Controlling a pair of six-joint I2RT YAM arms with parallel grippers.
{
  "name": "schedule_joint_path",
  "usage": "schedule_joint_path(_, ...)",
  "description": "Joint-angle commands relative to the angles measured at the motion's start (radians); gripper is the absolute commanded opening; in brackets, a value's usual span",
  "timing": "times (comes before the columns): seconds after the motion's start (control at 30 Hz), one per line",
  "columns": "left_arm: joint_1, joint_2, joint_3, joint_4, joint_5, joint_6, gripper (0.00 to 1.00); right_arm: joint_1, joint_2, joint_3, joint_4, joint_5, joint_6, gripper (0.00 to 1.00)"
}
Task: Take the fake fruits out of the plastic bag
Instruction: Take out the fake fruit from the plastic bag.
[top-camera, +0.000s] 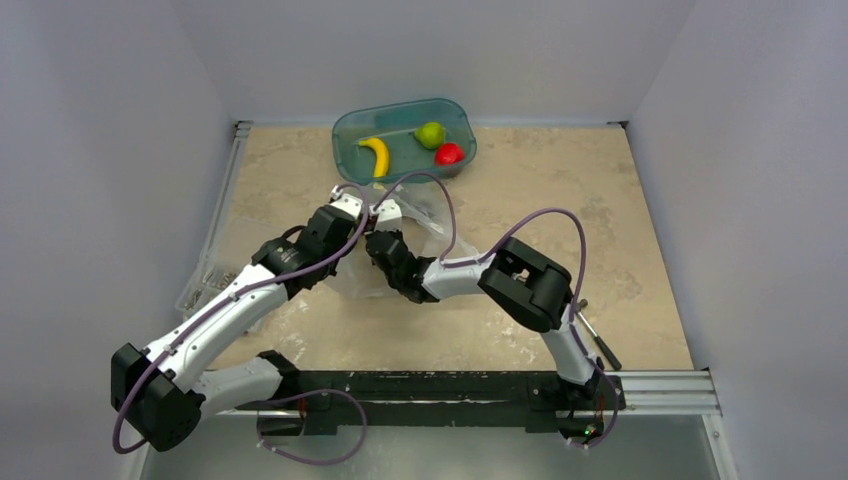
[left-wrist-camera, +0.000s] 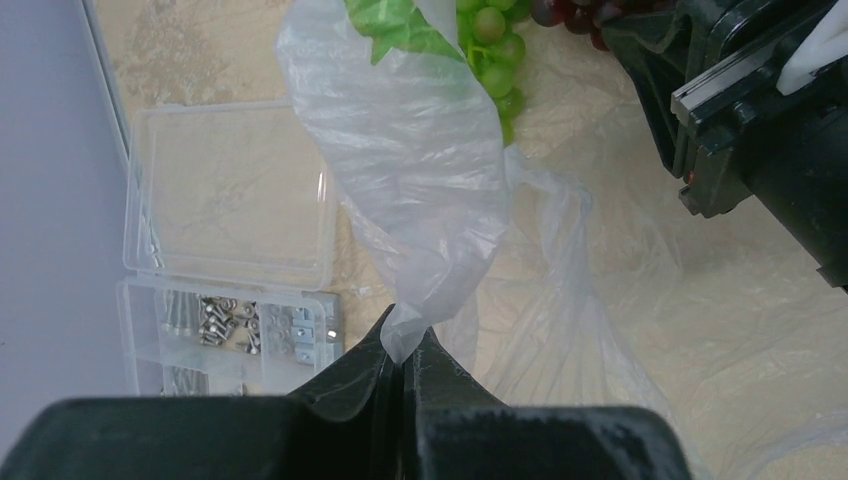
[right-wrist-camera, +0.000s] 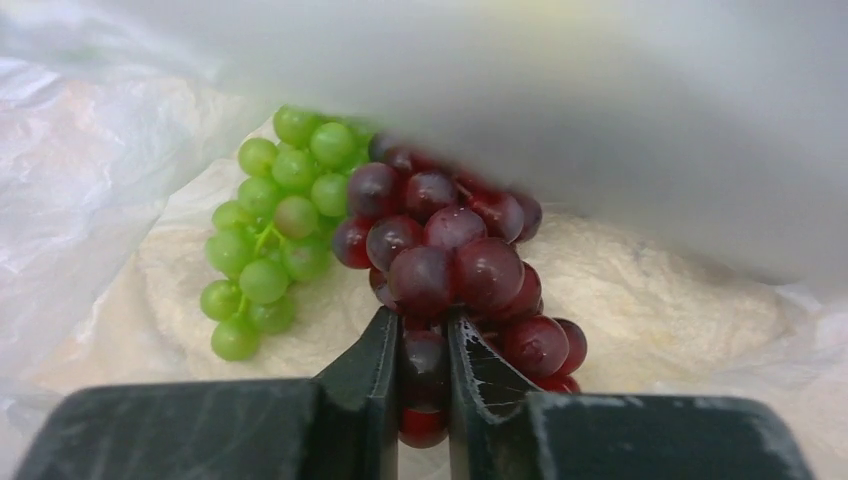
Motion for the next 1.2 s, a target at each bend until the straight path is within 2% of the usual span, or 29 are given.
schedule_joint_path(0.0, -0.003, -0.023, 0.018, 0.021, -0.017, 0.02, 0.0, 0.004, -0.041, 0.018, -0.042, -0.067, 0.014, 0.02)
schedule_joint_path(0.03, -0.004, -0.022, 0.02, 0.02, -0.015, 0.02, 0.0, 0.005, -0.056, 0.01, -0.046, -0.078, 0.017, 0.0)
schedule_joint_path(0.37, -0.003, -0.024, 0.026, 0.009, -0.029, 0.014, 0.0, 0.019, -0.274, -0.121, -0.045, -0.314, 0.016, 0.0)
schedule_joint_path(0.6, -0.002, -0.021, 0.03, 0.004, -0.043, 0.005, 0.0, 0.019, -0.435, -0.246, 0.001, -0.458, 0.077, 0.0)
schedule_joint_path(0.8, -0.001, -0.014, 0.032, 0.0, -0.055, -0.004, 0.0, 0.02, -0.571, -0.286, -0.007, -0.465, 0.088, 0.0)
schedule_joint_path(1.17, -0.001, -0.011, 0.031, -0.004, -0.077, -0.008, 0.0, 0.02, -0.739, -0.26, -0.083, -0.465, 0.074, 0.0)
